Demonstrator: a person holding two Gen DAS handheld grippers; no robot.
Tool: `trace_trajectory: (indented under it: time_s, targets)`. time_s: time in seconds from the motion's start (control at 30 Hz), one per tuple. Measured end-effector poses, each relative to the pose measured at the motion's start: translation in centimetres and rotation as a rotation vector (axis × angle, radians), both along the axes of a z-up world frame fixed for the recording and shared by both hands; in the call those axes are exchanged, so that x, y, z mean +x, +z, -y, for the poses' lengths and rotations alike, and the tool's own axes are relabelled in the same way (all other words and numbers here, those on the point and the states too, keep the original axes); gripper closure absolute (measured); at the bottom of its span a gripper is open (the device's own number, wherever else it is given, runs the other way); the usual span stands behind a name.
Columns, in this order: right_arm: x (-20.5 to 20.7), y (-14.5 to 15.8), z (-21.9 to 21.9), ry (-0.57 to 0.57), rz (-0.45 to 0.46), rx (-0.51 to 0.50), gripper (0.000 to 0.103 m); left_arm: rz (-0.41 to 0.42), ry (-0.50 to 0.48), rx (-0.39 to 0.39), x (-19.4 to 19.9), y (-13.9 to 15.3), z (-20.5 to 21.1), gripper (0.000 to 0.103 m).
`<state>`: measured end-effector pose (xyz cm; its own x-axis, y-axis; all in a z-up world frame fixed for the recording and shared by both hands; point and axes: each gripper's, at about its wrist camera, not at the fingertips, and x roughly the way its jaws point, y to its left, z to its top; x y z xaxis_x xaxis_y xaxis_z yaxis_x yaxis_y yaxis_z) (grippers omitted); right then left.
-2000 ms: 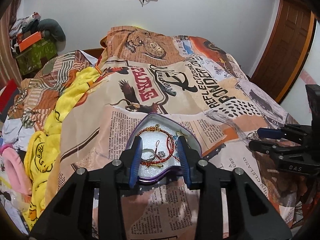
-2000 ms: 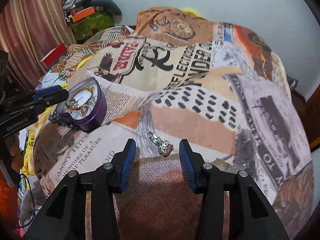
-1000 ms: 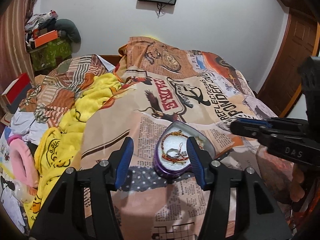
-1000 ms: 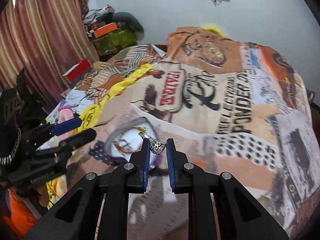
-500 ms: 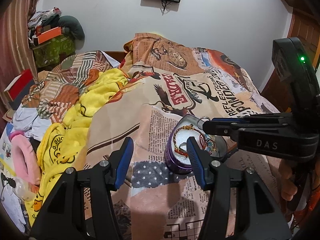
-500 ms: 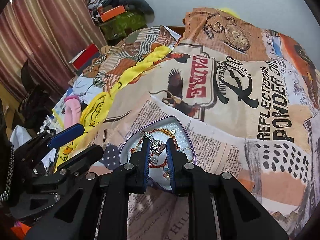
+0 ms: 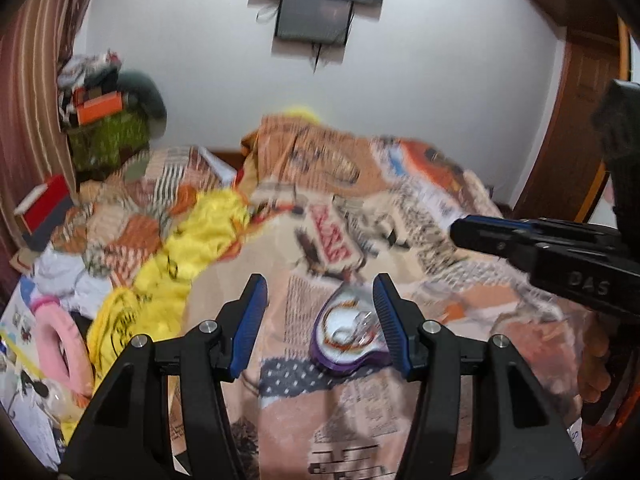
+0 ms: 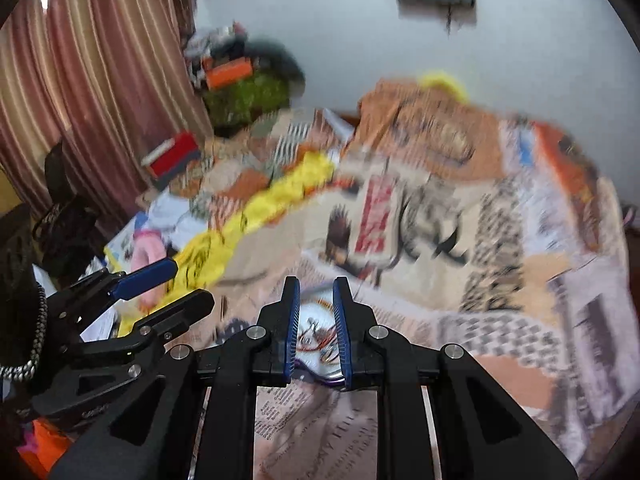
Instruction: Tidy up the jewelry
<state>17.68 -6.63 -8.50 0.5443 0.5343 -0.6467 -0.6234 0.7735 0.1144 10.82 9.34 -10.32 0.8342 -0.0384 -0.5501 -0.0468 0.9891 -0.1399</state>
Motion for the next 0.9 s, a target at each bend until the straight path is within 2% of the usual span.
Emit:
trace_trajectory:
  time_s: [0.13, 0.23, 0.3, 0.33, 0.37, 0.4, 0.47, 0.53, 0.7, 0.9]
  targets:
    - [-3.6, 4.3, 2.5, -0.043, 0.165, 0.071, 0.088, 0.132, -0.007, 0.026, -2.5, 4.1, 1.4, 0.049]
    - [-6.0, 6.7, 4.2, -0.069, 0.249, 0.132, 0.083, 0.236, -0.003, 0.039, -5.0, 6.9, 2.5, 0.038]
    - [-7.3, 7.9, 5.0, -0.086, 0.298, 0.163, 0.069, 0.305, 0.009, 0.048, -6.8, 8.6, 3.1, 0.029]
    - [-8.1, 8.4, 5.5, -0.099, 0.328, 0.179, 0.064, 0.335, 0.016, 0.052, -7.6, 9.3, 3.3, 0.020]
    - [-8.6, 8.7, 5.7, -0.108, 0.350, 0.191, 0.054, 0.371, 0.028, 0.058, -8.6, 10.0, 3.6, 0.010]
    - [-9.4, 9.1, 6.1, -0.118, 0.377, 0.208, 0.044, 0.397, 0.040, 0.061, -9.2, 10.4, 3.8, 0.006]
    - [-10.5, 9.6, 6.5, -0.140, 0.411, 0.229, 0.031, 0.447, 0.069, 0.068, -10.7, 11.3, 4.0, 0.002]
    - [-11.5, 10.0, 6.9, -0.177, 0.448, 0.249, 0.023, 0.465, 0.082, 0.070, -11.6, 11.9, 4.1, 0.001]
    - [-12.3, 9.9, 7.2, -0.245, 0.479, 0.263, 0.002, 0.441, 0.096, 0.043, -12.1, 11.8, 3.7, 0.001]
    - [-12.4, 9.7, 7.2, -0.261, 0.475, 0.241, 0.000, 0.409, 0.107, 0.018, -12.4, 11.1, 3.2, 0.001]
